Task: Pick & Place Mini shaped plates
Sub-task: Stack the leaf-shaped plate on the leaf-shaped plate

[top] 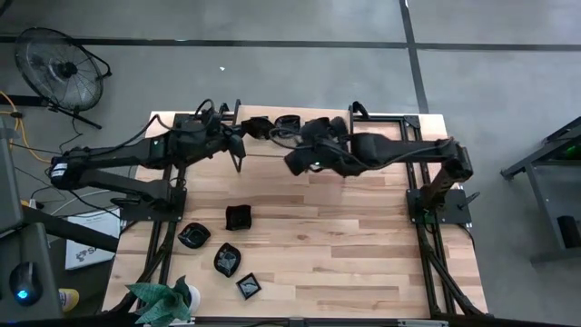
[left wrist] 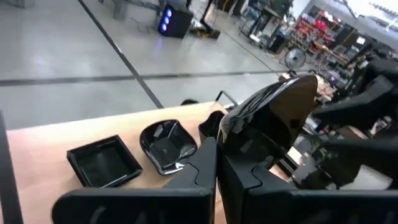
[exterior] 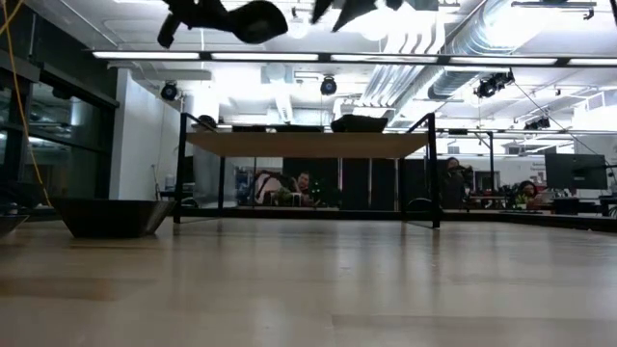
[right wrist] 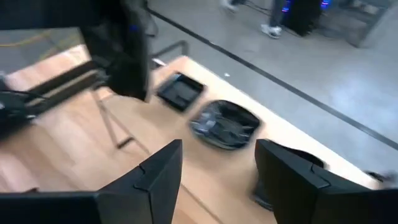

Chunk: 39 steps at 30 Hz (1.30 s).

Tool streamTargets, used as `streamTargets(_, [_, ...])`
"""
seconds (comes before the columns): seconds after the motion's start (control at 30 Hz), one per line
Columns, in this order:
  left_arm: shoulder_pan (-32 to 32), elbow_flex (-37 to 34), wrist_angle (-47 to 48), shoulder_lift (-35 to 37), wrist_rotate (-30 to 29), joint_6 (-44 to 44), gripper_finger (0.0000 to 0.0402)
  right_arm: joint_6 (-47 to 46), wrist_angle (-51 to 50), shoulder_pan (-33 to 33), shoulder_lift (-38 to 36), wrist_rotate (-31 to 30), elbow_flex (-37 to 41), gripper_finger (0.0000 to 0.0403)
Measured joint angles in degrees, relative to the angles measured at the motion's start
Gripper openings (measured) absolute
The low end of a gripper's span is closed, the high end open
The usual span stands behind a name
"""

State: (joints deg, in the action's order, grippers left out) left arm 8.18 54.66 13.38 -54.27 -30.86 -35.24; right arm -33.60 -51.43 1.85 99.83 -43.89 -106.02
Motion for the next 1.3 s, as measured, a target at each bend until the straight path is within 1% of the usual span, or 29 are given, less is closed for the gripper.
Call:
streamTargets(0.2, [9.03, 0.09, 0.47, -1.41, 11.26, -4.0, 0.0, -6.72, -11.54, -0.48, -5.09, -1.61, 0.0, 0.0198])
streamTargets(0.37, [15.31, 0.09, 0.0, -4.56, 21.65, -4.68, 0.0, -8.4, -17.16, -0.8, -9.03, -2.24, 0.0, 0.0198])
streamTargets(0.5, [19.3, 0.09, -0.09, -7.81, 27.99, -6.42, 0.0, -8.42, -20.38, -0.81, -11.91, -1.98, 0.0, 0.0197])
streamTargets(0.6, [21.16, 0.09, -0.62, -9.91, 30.39, -10.54, 0.0, -8.57, -22.04, -0.81, -13.58, -2.01, 0.0, 0.0197])
streamTargets(0.67, [21.22, 0.09, -1.65, -11.22, 29.9, -13.98, 0.0, -9.1, -22.99, -0.82, -14.38, -2.15, 0.0, 0.0197])
streamTargets(0.87, [20.61, 0.09, -9.58, -13.71, 25.72, -25.4, 0.0, -9.47, -24.79, -0.83, -16.05, -3.15, 0.0, 0.0197])
streamTargets(0.97, [19.6, 0.08, -10.79, -14.7, 23.04, -31.78, 0.0, -9.48, -26.88, -0.83, -16.37, -3.7, -0.02, 0.0197])
streamTargets(1.13, [15.8, 0.07, -10.59, -16.43, 17.43, -42.99, 0.0, -9.49, -29.81, -0.83, -16.59, -4.35, -0.02, 0.0197])
streamTargets(1.3, [10.33, 0.06, -13.35, -17.8, 9.26, -52.34, 0.0, -10.14, -31.56, -0.83, -17.0, -6.06, -0.02, 0.0197])
